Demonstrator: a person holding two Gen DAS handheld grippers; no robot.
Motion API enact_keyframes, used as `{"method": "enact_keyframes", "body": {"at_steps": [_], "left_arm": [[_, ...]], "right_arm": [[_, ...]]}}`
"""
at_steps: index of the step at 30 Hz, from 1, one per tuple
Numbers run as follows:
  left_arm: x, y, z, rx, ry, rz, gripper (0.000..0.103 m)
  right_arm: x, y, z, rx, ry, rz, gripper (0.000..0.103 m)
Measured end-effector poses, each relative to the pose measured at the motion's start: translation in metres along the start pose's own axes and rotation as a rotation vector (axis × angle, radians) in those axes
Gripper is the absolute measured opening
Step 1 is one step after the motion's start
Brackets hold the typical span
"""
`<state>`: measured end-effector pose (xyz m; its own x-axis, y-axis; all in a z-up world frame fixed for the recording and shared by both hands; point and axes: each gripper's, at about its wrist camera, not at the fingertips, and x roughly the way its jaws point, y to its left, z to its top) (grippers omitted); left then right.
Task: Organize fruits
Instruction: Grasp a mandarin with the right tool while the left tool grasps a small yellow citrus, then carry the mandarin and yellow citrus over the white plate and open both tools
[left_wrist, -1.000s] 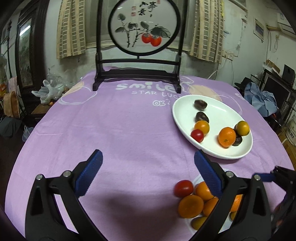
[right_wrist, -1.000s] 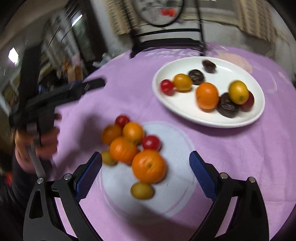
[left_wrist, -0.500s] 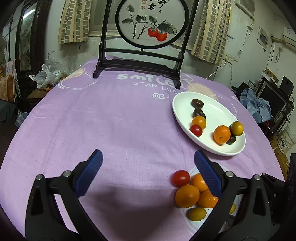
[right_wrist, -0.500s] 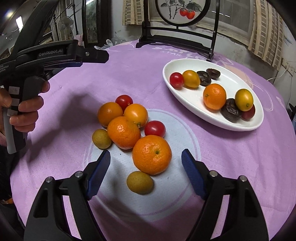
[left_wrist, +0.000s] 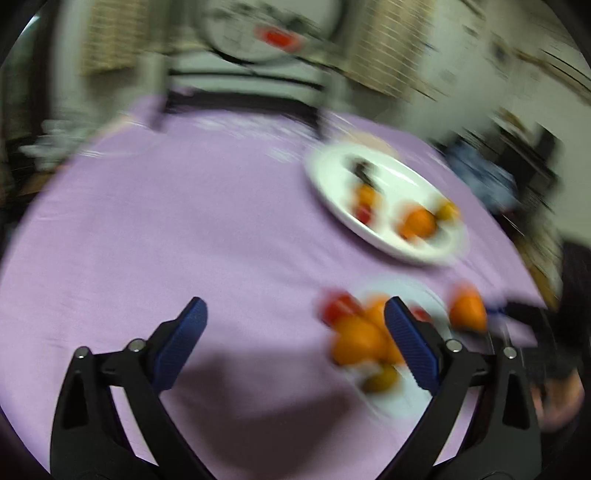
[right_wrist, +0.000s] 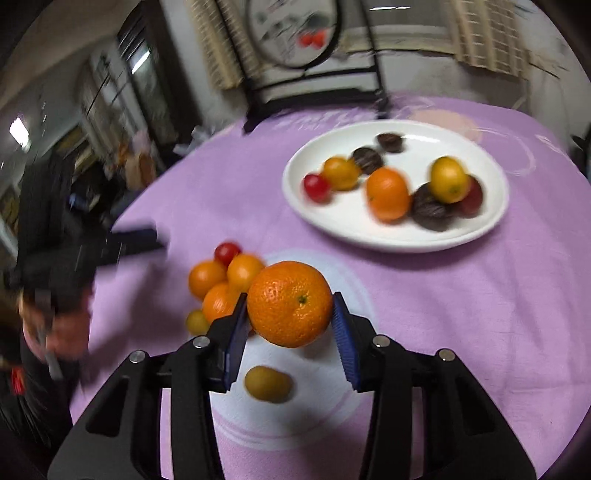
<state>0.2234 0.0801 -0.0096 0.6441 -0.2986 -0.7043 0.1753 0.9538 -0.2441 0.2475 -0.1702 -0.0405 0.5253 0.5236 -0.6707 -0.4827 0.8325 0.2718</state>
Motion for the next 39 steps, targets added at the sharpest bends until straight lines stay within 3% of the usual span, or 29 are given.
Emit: {"method": "enact_keyframes", "body": {"at_steps": [3, 5, 8, 24, 29, 35, 39], "left_arm": [[0.001, -0.022, -0.020, 0.126, 0.047, -0.104, 0.074], [0.004, -0.032, -0.032, 0.181, 0.086, -0.140, 0.058], [0.010, -0.043, -0.042, 0.243, 0.120, -0.148, 0.041], [0.031, -0.055, -0.047, 0.286, 0.155, -0.087, 0.040], [0.036, -0.057, -0.048, 0.293, 0.155, -0.068, 0.030], [0.027, -0.059, -0.052, 0.302, 0.151, -0.116, 0.030], [0.005, -0.061, -0.050, 0.301, 0.084, -0.184, 0.029]], "right_arm": [[-0.002, -0.011, 0.001, 0.066, -0.003, 0.022, 0.044], [0.000, -0.012, 0.000, 0.087, 0.011, 0.045, 0.044], [0.004, -0.007, -0.001, 0.073, 0.027, 0.040, 0.044], [0.008, 0.002, -0.007, 0.045, 0.046, 0.023, 0.044], [0.005, 0.003, -0.007, 0.038, 0.026, 0.014, 0.044], [0.003, -0.001, -0.005, 0.052, 0.008, 0.014, 0.044], [-0.003, -0.008, -0.004, 0.091, -0.027, 0.039, 0.044]]}}
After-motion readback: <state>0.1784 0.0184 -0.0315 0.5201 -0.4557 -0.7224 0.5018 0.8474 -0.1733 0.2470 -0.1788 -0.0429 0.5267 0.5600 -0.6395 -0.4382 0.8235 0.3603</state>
